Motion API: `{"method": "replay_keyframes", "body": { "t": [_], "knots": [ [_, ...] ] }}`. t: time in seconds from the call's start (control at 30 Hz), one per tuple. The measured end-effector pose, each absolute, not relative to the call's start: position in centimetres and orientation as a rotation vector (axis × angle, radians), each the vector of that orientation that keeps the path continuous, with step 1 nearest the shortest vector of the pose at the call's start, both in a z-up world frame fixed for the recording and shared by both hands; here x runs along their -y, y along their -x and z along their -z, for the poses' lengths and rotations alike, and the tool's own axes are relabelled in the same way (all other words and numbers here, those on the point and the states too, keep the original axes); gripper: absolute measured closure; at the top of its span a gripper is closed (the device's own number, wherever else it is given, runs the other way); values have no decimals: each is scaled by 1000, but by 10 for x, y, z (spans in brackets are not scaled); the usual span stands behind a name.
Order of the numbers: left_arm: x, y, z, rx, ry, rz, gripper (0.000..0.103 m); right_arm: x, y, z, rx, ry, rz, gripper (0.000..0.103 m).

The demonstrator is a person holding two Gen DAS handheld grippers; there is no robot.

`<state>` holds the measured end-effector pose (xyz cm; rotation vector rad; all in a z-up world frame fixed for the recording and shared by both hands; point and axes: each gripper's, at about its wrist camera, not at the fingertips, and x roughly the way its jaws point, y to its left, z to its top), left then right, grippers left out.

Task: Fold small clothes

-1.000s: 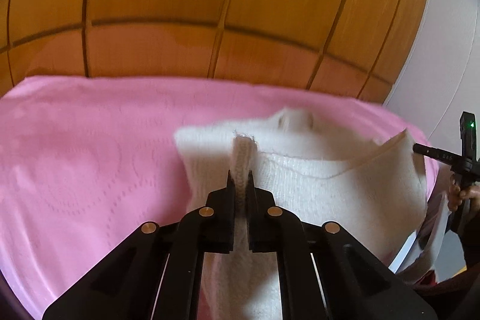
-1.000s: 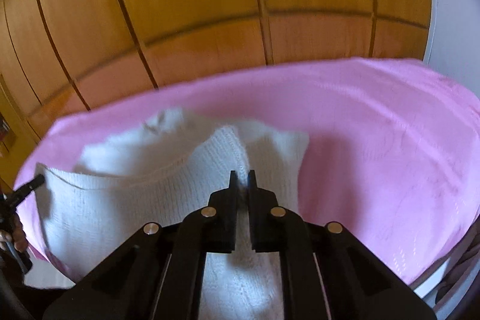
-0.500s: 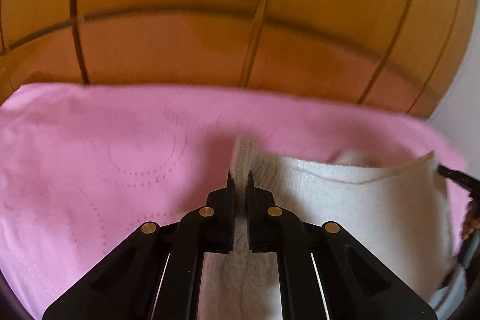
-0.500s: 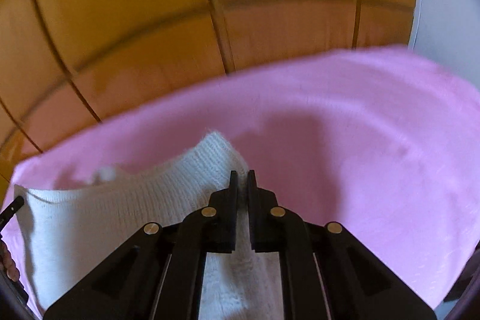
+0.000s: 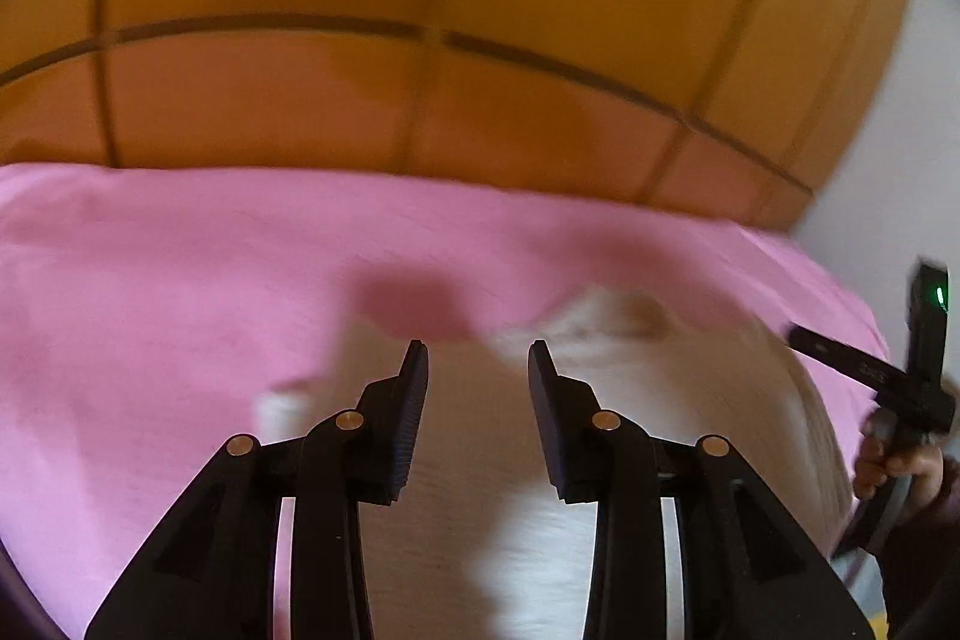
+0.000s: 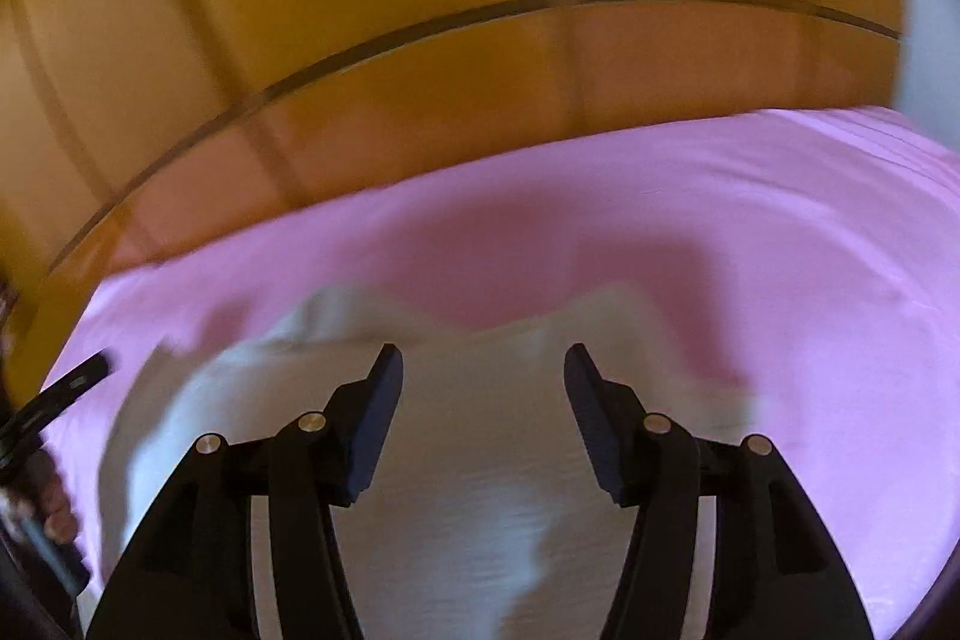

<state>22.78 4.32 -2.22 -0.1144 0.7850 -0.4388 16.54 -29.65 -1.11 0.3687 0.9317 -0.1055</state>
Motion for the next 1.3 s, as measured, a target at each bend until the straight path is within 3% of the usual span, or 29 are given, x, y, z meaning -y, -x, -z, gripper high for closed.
{"method": "replay_keyframes", "body": {
  "t": [0.1, 0.17, 0.23, 0.27, 0.53, 0.77, 0.9, 0.93, 0.97, 1.0, 1.03, 1.1, 1.3],
  "knots": [
    [-12, -229, 48, -900, 49, 503, 70, 256, -179, 27, -1025, -340, -7, 55],
    [-3, -228, 63, -917, 26, 502, 72, 241, -186, 41, -1077, -306, -26, 72],
    [-2, -225, 66, -891, 27, 490, 97, 234, -191, 49, -1087, -283, -35, 94],
    [-3, -224, 64, -878, 34, 481, 99, 232, -190, 48, -1082, -272, -30, 97],
    [6, -246, 44, -783, 38, 418, 101, 242, -195, 17, -947, -256, 44, 99],
    [14, -277, 90, -905, -6, 293, 103, 242, -214, 68, -1052, -218, 122, 98],
    [7, -276, 80, -907, 13, 285, 103, 244, -214, 66, -1050, -231, 120, 93],
    [4, -271, 76, -900, 12, 273, 102, 246, -212, 64, -1046, -240, 118, 86],
    [0, -264, 71, -894, 19, 273, 98, 247, -209, 61, -1040, -248, 120, 77],
    [-7, -255, 65, -883, 40, 282, 86, 250, -203, 53, -1025, -259, 124, 50],
    [-12, -243, 61, -872, 52, 287, 70, 249, -198, 49, -1009, -265, 130, 36],
    [-23, -224, 49, -828, 77, 293, 53, 245, -184, 34, -958, -263, 125, 36],
    [-56, -163, 37, -752, 106, 293, 53, 205, -128, 1, -893, -242, -21, 35]
  ]
}}
